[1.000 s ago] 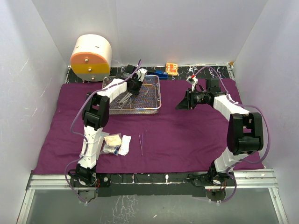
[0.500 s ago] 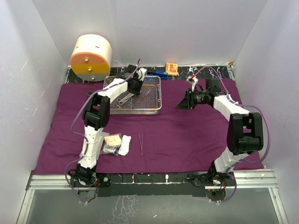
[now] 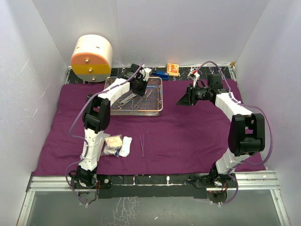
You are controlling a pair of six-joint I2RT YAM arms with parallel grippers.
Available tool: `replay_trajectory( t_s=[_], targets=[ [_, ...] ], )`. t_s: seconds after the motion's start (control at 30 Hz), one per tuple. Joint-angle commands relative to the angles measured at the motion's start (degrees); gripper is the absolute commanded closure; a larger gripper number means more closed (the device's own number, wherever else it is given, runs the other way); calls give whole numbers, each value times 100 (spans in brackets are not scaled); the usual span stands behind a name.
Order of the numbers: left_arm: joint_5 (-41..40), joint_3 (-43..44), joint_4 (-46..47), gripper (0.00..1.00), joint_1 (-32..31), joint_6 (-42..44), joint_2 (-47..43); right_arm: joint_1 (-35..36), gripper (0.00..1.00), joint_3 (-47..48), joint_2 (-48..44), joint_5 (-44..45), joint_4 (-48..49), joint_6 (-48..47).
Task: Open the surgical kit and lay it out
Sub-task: Pick up the medical item from the container.
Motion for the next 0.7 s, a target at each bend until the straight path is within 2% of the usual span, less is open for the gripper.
replay_trajectory(
  t_s=[0.0,0.13,0.37,0.5,0.67],
  targets=[
    [114,11,63,100,-14,162,-751,144,71,554,123,88,86,80],
    [123,-175,161,100,-14,267,-898,387,71,781,273,308,380,406],
    [299,-716,591,100,-5,447,-1293,923,71,987,808,899,1944,1824],
    [406,-1083,865,100,-6,516,-1530,1175,70,1398,1322,1161,2425,2427],
    [474,-1292,993,100,-5,541,-1631,1487,70,2003,1921,1400,2544,2816]
  ],
)
